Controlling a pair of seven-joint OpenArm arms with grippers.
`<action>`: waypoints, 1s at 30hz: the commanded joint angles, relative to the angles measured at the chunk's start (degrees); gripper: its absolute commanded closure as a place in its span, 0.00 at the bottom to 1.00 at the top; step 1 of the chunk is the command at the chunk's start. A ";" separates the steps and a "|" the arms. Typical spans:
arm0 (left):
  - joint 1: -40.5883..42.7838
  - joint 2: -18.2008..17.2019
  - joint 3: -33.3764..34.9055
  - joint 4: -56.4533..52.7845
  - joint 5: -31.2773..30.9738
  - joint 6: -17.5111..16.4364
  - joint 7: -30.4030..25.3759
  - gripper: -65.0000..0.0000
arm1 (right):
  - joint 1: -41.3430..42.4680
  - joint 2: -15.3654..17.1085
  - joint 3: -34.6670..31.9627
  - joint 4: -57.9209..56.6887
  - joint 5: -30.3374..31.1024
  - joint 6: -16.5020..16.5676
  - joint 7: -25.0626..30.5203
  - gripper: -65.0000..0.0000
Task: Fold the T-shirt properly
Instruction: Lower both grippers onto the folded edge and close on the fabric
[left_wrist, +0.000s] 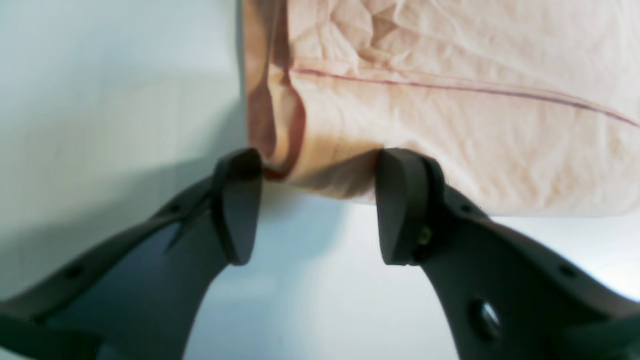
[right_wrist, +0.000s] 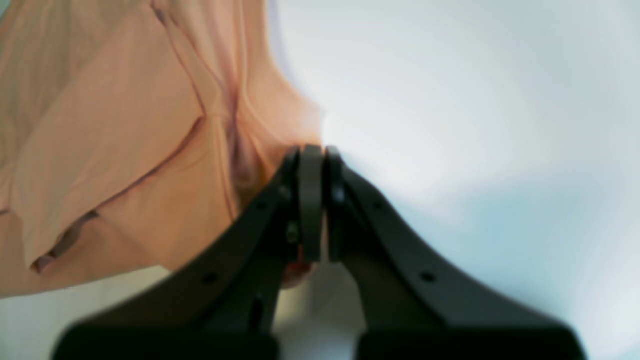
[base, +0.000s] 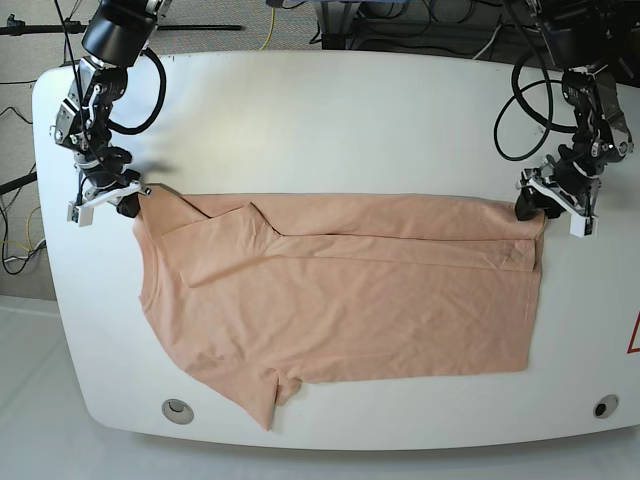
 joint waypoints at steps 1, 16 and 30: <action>0.00 -0.57 0.15 0.73 0.91 0.44 1.11 0.55 | 0.41 0.74 0.07 0.74 0.03 0.35 -0.19 1.00; -0.62 -0.33 1.20 1.39 2.40 0.98 0.98 0.53 | 0.26 0.72 0.17 0.51 0.19 0.61 -0.29 1.00; -1.10 -0.23 1.49 0.43 1.85 0.75 0.55 0.68 | 0.15 0.67 0.12 0.60 0.09 0.50 -0.38 1.00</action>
